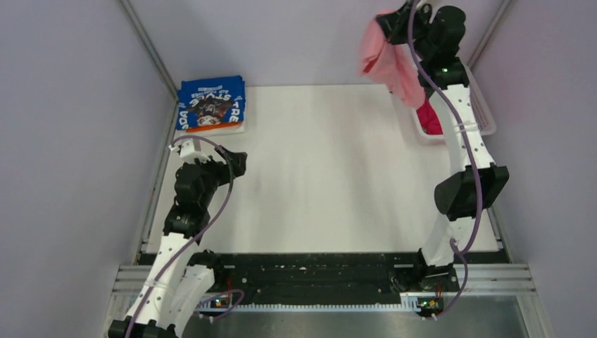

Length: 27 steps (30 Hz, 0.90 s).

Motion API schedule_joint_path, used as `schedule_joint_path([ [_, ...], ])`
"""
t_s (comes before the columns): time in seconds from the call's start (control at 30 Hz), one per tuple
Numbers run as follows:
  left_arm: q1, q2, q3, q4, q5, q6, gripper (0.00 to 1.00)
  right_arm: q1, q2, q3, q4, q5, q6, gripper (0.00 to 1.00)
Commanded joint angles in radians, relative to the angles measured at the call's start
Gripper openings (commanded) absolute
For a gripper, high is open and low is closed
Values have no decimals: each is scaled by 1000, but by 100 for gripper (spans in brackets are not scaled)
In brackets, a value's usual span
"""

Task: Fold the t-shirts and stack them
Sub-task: Move the tshirt to the center of the board

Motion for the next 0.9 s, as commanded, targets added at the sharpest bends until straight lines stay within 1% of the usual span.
schedule_joint_path([
  [0.0, 1, -46, -4, 13, -49, 9, 99, 134, -92, -5, 66, -226, 27, 0],
  [0.13, 1, -90, 10, -34, -64, 5, 99, 259, -117, -35, -7, -290, -34, 0],
  [0.2, 1, -117, 18, -55, -81, 2, 99, 289, -142, -111, -17, -311, -56, 0],
  [0.27, 1, -136, 21, -75, -102, -2, 99, 290, -179, -242, 1, -273, -55, 1],
  [0.37, 1, -147, 27, -102, -119, -10, 99, 288, -245, -490, 2, -47, -108, 6],
  [0.4, 1, -147, 29, -107, -119, -14, 99, 282, -263, -571, -5, 46, -120, 9],
  [0.43, 2, -142, 32, -110, -116, -20, 99, 265, -279, -650, -19, 172, -119, 12],
  [0.47, 1, -134, 30, -112, -110, -25, 99, 241, -293, -722, -32, 257, -94, 23],
  [0.5, 1, -123, 31, -114, -106, -29, 99, 215, -306, -787, -45, 343, -58, 46],
  [0.53, 1, -108, 33, -117, -103, -37, 99, 183, -317, -842, -64, 420, -5, 60],
  [0.6, 1, -69, 42, -125, -88, -55, 99, 130, -341, -931, -99, 504, 77, 80],
  [0.63, 1, -43, 47, -128, -76, -67, 99, 121, -357, -960, -112, 554, 101, 94],
  [0.67, 1, -16, 55, -132, -62, -76, 99, 121, -372, -988, -113, 585, 105, 98],
  [0.77, 1, 79, 78, -130, 33, -97, 99, 132, -421, -1051, -99, 545, 100, 99],
  [0.83, 1, 139, 92, -127, 99, -104, 99, 178, -454, -1084, -80, 527, 69, 99],
  [0.87, 1, 167, 96, -127, 140, -108, 99, 220, -466, -1096, -72, 529, 44, 99],
])
